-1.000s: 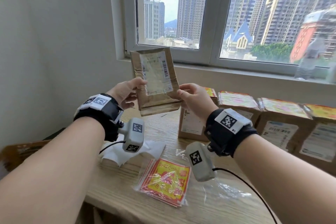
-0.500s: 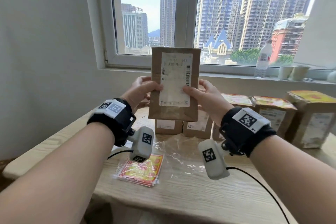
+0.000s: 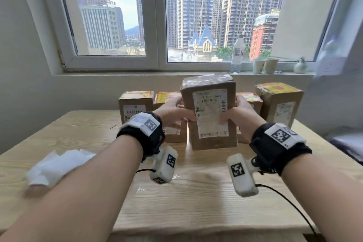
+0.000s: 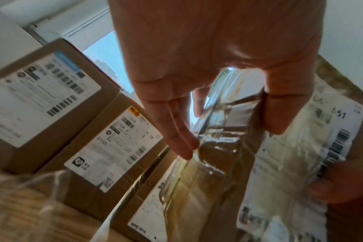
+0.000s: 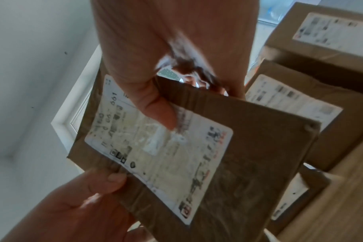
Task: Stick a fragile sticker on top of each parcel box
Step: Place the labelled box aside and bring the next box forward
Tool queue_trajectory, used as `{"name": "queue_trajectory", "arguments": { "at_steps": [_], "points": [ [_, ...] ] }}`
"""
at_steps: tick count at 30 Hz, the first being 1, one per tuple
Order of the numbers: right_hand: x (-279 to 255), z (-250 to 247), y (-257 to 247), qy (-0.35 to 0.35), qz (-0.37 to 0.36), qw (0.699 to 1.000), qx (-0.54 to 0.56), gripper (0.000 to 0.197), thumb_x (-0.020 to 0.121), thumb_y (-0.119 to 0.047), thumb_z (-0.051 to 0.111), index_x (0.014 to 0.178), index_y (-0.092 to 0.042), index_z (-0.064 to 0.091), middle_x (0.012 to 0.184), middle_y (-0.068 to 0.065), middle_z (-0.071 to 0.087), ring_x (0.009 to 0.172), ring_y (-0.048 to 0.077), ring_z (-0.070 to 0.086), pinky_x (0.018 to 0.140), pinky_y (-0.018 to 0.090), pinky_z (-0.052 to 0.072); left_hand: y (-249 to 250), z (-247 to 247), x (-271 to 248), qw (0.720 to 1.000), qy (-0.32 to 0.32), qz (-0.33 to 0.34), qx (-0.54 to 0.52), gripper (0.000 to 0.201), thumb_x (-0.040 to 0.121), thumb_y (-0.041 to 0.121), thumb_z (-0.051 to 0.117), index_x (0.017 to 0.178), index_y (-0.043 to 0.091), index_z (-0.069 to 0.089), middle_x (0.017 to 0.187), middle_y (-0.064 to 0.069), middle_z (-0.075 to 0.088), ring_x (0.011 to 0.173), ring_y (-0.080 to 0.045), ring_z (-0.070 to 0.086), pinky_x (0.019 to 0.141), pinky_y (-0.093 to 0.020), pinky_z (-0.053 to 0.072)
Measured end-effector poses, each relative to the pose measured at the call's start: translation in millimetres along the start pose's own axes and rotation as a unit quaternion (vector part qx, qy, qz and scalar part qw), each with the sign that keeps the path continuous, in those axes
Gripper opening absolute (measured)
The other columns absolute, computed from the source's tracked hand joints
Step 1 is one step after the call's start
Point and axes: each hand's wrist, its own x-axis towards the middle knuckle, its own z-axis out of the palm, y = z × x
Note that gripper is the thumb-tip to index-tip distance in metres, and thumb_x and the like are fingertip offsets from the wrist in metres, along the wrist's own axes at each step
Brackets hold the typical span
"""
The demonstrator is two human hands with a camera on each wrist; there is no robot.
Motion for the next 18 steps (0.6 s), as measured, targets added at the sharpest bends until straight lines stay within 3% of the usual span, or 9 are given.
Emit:
{"name": "queue_trajectory", "arguments": {
  "at_steps": [6,11,15,18],
  "points": [
    [12.6,-7.6,39.9,-0.009,0.027,0.998,-0.064,0.062,0.078,0.012,0.057,0.132,-0.017,0.045,0.11,0.001,0.062,0.109,0.025,0.057,0.086,0.041,0.054,-17.5,19.9,18.8,0.998,-0.014,-0.037,0.047,0.05,0.077,0.004,0.069,0.122,0.017,0.053,0.111,-0.009,0.068,0.097,-0.027,0.069,0.071,-0.032,0.058],
    [16.1,-1.4,58.8,-0.016,0.035,0.995,-0.095,0.068,0.082,0.01,0.056,0.141,-0.018,0.038,0.121,0.004,0.059,0.109,0.02,0.052,0.072,0.026,0.048,-37.9,17.8,24.0,0.998,-0.022,-0.051,0.035,0.073,0.076,-0.001,0.07,0.139,0.022,0.042,0.118,-0.009,0.063,0.095,-0.024,0.069,0.067,-0.03,0.058],
    [16.9,2.0,66.2,0.001,0.024,0.996,-0.088,0.07,0.081,0.009,0.056,0.143,-0.018,0.036,0.125,0.005,0.057,0.117,0.023,0.052,0.079,0.03,0.048,-45.8,15.2,26.1,0.998,-0.021,-0.046,0.041,0.083,0.074,-0.001,0.072,0.144,0.026,0.036,0.128,-0.007,0.057,0.101,-0.024,0.066,0.072,-0.033,0.059],
    [13.0,5.2,60.9,0.004,0.0,0.999,-0.047,0.07,0.083,0.001,0.062,0.144,-0.017,0.033,0.116,-0.002,0.057,0.105,0.015,0.057,0.076,0.025,0.047,-46.4,11.8,24.1,0.997,-0.028,-0.051,0.046,0.088,0.073,-0.004,0.072,0.146,0.024,0.032,0.13,-0.008,0.054,0.106,-0.024,0.063,0.075,-0.034,0.059]
  ]
}}
